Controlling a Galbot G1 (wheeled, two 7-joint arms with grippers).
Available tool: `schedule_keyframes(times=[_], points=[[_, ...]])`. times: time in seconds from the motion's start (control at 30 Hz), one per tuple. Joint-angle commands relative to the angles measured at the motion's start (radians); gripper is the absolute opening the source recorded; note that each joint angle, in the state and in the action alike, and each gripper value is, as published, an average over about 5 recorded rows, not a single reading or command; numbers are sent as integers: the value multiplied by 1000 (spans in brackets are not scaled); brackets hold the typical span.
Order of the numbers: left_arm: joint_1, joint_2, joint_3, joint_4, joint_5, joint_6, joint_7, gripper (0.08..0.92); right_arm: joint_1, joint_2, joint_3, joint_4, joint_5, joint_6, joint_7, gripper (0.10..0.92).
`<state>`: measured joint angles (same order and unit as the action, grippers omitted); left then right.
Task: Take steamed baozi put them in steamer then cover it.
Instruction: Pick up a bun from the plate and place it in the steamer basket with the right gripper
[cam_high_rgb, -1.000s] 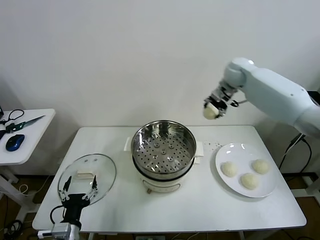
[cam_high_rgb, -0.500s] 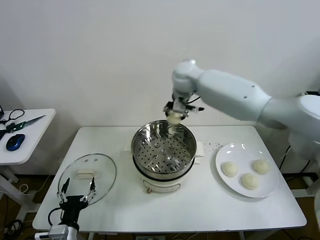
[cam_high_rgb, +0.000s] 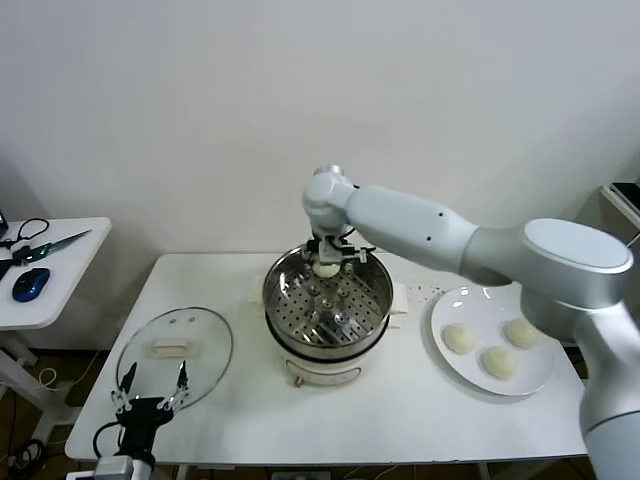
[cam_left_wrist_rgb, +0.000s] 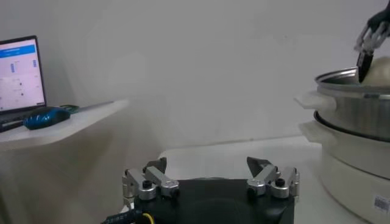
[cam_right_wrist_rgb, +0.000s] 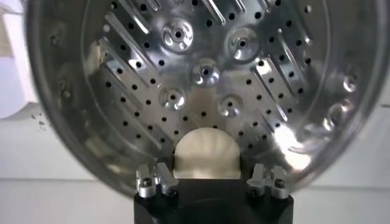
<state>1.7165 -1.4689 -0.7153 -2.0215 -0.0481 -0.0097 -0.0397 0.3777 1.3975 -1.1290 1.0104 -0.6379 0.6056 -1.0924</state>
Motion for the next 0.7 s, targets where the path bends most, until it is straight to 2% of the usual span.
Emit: schedule_keyframes(times=[0.03,0.13,0.27,0.37,0.7], points=[[1,1,1,2,-3,-1,0,823,-50,29,7,-30,-73,18,15,697],[1,-1,2,3,-3,-1,0,823,-47,26,6,-25,-64,9,13,713],[2,-5,4,5,-2,-2,-1,823,-34,16,2,-19,-17,-7,12,791],[5,-6,5,6,-1,-3,-2,823,-18,1,7,3,7,-8,4,818],[13,-8,9,-7,6,0,-4,823,145,-157,-7,171,239,-33,-58,823]])
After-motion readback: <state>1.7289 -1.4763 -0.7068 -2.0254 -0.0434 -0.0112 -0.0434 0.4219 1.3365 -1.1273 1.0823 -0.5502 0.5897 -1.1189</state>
